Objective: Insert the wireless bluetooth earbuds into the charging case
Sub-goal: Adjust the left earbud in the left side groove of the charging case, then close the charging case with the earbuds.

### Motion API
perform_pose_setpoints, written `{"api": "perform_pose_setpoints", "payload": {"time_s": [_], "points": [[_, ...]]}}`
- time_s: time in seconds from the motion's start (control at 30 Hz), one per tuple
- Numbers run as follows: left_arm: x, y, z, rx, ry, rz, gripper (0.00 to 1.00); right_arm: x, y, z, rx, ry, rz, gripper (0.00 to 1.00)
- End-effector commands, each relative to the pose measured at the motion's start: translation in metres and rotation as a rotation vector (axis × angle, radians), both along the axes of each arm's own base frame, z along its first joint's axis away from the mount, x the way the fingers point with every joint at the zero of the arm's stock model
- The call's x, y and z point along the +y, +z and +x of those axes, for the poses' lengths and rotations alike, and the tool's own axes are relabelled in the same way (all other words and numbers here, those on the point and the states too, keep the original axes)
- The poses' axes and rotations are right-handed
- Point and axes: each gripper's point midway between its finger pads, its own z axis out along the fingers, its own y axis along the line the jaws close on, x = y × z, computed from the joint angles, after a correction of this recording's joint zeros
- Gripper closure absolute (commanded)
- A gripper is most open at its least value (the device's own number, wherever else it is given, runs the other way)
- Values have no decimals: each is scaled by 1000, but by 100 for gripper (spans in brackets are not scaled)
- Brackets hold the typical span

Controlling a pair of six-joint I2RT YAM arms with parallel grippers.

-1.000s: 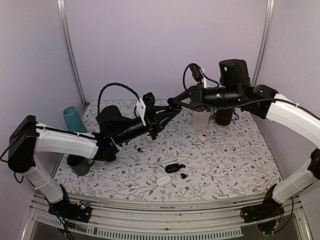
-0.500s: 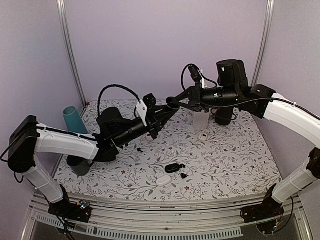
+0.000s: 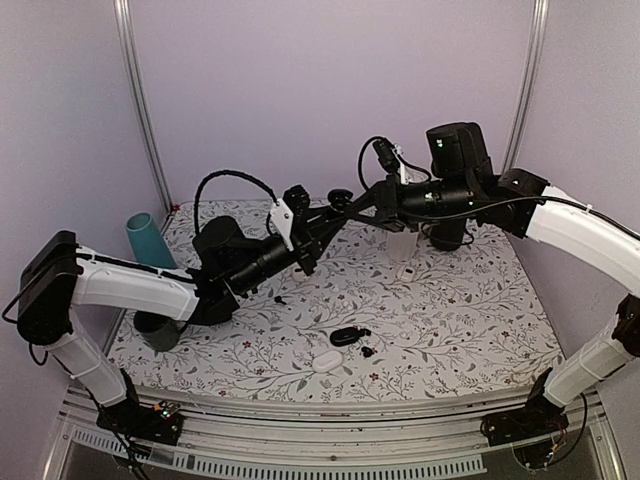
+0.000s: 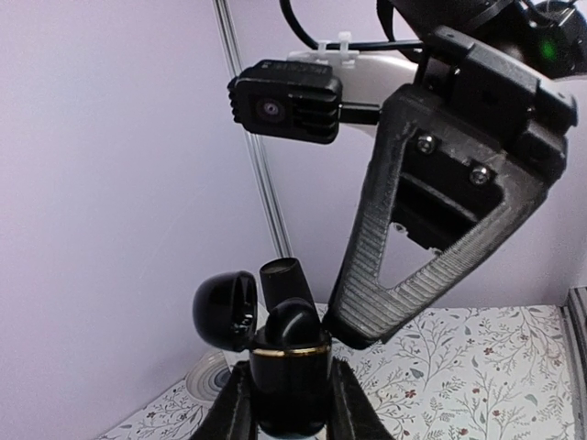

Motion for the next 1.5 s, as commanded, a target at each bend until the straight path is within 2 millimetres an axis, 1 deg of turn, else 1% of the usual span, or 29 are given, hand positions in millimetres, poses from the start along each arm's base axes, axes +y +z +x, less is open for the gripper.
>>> {"api": "perform_pose_setpoints", "payload": {"time_s": [0.0, 0.07, 0.1, 0.13, 0.2, 0.33, 0.4, 0.5, 0.57, 0.63, 0.67, 0.83, 0.9, 0.93, 1.0, 1.03, 1.13, 1.27, 1.37, 1.4, 1.47], "points": [[-1, 14, -10, -44, -19, -52, 100, -5, 5, -3, -26, -8, -17, 84], [-3, 13, -12, -41, -39, -50, 100, -10, 14, 0, -57, -28, -8, 82], [-3, 13, -13, -38, -49, -52, 100, -13, 19, 0, -77, -39, -5, 79], [-4, 13, -15, -37, -63, -53, 100, -16, 24, 1, -96, -54, -2, 77], [-4, 13, -20, -32, -93, -55, 100, -26, 32, 6, -139, -91, -1, 76], [1, 16, -31, -22, -187, -85, 100, -52, 48, 15, -233, -199, 4, 72], [6, 20, -37, -9, -248, -114, 100, -62, 55, 15, -280, -222, 27, 67], [16, 24, -47, 4, -350, -159, 100, -69, 68, 7, -367, -205, 71, 58], [23, 29, -56, 6, -425, -190, 100, -67, 69, 1, -404, -174, 85, 53], [28, 31, -64, 7, -495, -211, 100, -66, 70, -4, -430, -143, 96, 50], [30, 34, -72, -9, -542, -221, 100, -64, 67, -5, -434, -128, 98, 50], [36, 41, -93, -24, -694, -242, 100, -51, 58, -8, -426, -63, 101, 50], [37, 43, -100, -27, -739, -245, 100, -44, 56, -14, -431, -7, 118, 51], [37, 44, -103, -24, -762, -246, 100, -39, 57, -20, -436, 37, 136, 51], [37, 46, -108, -26, -802, -242, 100, -35, 61, -29, -463, 92, 177, 50], [37, 46, -110, -26, -819, -239, 100, -33, 59, -33, -467, 119, 190, 49], [37, 47, -112, -20, -842, -236, 100, -31, 64, -46, -495, 187, 236, 43], [36, 47, -114, -14, -862, -231, 100, -24, 67, -61, -528, 241, 259, 31], [35, 48, -116, -9, -881, -229, 100, -18, 64, -58, -538, 236, 238, 29], [35, 47, -117, -9, -887, -226, 100, -16, 63, -54, -531, 221, 228, 29], [35, 48, -117, -10, -891, -226, 100, -15, 53, -37, -497, 148, 176, 30]]}}
